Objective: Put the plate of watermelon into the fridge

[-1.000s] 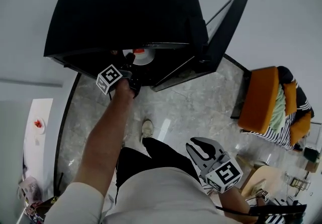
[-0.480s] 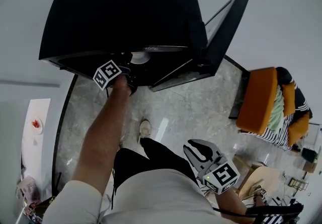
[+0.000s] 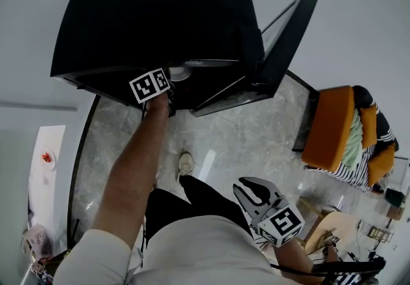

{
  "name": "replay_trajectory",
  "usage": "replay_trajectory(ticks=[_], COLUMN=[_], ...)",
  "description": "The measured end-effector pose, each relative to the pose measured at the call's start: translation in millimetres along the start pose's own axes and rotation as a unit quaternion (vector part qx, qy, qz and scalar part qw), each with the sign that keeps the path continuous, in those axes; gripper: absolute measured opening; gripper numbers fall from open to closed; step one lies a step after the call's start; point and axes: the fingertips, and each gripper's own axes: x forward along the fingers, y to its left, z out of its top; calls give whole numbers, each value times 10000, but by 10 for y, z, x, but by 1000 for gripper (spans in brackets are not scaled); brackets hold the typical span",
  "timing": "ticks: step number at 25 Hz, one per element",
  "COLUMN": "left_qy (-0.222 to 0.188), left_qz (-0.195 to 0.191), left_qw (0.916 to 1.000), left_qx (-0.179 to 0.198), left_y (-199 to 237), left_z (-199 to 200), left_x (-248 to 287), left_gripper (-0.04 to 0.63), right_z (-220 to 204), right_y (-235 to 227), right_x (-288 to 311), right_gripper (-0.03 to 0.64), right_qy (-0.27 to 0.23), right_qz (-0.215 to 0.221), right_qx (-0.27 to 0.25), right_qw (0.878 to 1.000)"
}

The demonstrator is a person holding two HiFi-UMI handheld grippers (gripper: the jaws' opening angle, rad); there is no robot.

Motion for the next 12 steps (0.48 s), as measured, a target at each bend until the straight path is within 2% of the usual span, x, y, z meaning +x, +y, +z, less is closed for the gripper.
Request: replay_trajectory(ticks=[3, 7, 12], left_qy=[-1, 114, 111], left_qz=[317, 792, 887], left_qw=[9983, 9920, 9894], left_qx=[483, 976, 1147], left_y=[7, 119, 240], left_z=[49, 28, -35], left_x=[3, 7, -16], left_gripper=[117, 166, 166], right_z=[2, -13, -43], right_y=[-3, 0, 28], right_x=[-6, -27, -45], right_gripper=[86, 86, 86], right_qy=[-4, -29, -52], right_qz=[-26, -74, -138], right_qx=[26, 71, 116], right_qw=[10000, 9999, 9998])
